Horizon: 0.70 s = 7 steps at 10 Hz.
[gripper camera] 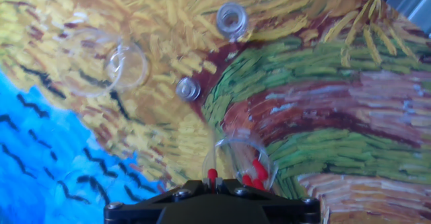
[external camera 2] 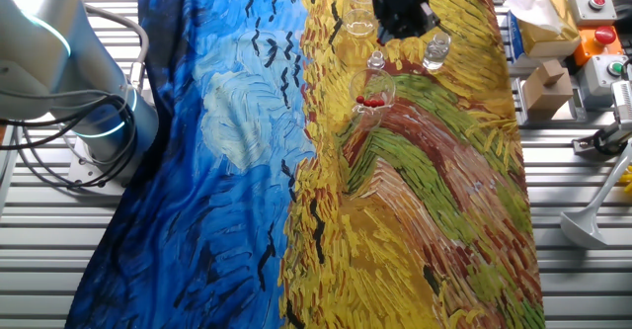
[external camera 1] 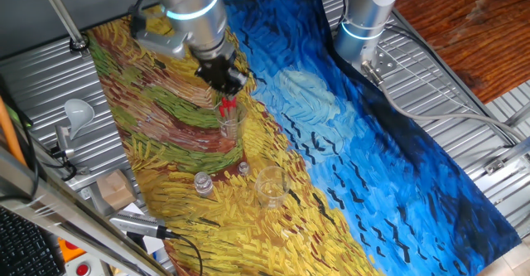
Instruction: Transfer liquid using a dropper
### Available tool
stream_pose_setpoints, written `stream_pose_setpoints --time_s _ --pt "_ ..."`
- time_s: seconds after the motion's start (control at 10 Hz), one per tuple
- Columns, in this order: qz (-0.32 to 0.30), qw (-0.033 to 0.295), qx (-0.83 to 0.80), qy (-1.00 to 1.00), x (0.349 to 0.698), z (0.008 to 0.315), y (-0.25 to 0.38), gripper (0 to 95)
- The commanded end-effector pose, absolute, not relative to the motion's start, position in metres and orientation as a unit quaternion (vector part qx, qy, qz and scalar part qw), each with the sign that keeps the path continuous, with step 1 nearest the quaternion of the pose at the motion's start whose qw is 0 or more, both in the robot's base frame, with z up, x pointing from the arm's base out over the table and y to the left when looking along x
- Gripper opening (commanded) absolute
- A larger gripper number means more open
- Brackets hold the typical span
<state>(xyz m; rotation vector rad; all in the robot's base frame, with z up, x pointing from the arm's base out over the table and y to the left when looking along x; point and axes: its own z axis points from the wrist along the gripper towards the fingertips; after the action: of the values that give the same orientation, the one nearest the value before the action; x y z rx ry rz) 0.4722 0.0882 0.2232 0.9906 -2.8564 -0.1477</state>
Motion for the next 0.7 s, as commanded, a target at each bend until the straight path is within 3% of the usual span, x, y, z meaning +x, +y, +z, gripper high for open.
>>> stream_pose_setpoints --time_s 0.1,0.7 --pt "-0.049 0.053 0.321 -0.944 0.4690 0.2240 0.0869 0.0" --pt "-0.048 0.052 0.322 -0.944 0.4690 0.2240 0.0869 0.0"
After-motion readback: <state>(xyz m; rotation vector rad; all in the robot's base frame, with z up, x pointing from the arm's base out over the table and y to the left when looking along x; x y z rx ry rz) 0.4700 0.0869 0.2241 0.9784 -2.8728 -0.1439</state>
